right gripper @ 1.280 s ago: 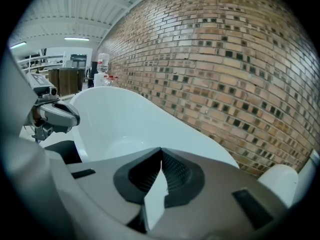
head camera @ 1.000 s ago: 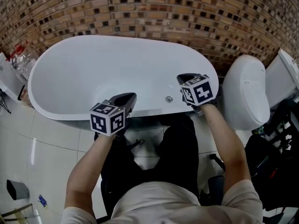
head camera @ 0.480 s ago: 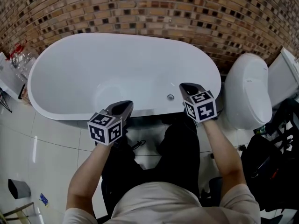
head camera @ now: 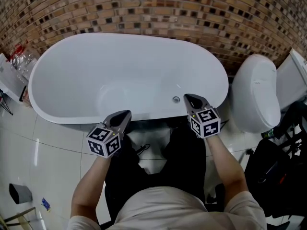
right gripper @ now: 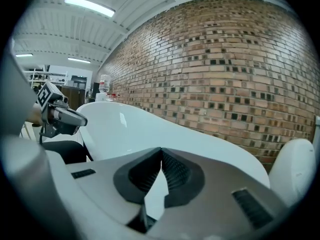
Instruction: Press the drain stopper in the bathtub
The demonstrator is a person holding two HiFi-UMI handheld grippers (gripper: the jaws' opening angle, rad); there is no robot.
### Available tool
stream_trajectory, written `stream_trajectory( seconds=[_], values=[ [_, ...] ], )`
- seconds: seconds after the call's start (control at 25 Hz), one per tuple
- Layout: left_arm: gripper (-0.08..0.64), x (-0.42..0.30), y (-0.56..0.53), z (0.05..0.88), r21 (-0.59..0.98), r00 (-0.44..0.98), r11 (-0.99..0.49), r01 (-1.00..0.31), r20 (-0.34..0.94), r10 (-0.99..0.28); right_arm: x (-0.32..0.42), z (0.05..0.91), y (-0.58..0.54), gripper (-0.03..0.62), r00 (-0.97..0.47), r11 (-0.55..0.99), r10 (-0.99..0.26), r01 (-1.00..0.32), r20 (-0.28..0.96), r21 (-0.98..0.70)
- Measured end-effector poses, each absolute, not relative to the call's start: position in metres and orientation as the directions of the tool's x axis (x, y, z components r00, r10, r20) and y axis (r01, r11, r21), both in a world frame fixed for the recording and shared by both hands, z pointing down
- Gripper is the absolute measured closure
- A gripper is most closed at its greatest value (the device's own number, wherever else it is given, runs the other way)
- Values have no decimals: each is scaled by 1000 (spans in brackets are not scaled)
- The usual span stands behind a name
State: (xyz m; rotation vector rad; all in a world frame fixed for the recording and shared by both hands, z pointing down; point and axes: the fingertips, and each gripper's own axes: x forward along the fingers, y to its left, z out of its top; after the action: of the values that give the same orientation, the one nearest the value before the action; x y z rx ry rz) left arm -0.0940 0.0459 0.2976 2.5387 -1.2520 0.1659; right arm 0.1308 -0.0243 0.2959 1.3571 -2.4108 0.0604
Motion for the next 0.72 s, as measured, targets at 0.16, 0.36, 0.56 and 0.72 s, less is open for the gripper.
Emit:
stream_trajectory(
  seconds=[0.16,0.36,0.56,0.72],
  values=[
    [552,-101,52,303,206,603,-567,-797,222,-767,133,318,-17,578,-469,536,-812,-835,348,126],
    [554,-105,57,308,179,599,-572,-800,208,-773,139,322,-17,575,-453,502,-838,-859,305,104],
    [554,-110,64,323,170,588,-563,-809,211,-781,145,338,-13,575,-434,478,-850,-874,297,91],
    [552,-118,68,340,181,568,-539,-823,221,-793,150,345,-16,582,-428,462,-851,-885,305,48]
  ],
)
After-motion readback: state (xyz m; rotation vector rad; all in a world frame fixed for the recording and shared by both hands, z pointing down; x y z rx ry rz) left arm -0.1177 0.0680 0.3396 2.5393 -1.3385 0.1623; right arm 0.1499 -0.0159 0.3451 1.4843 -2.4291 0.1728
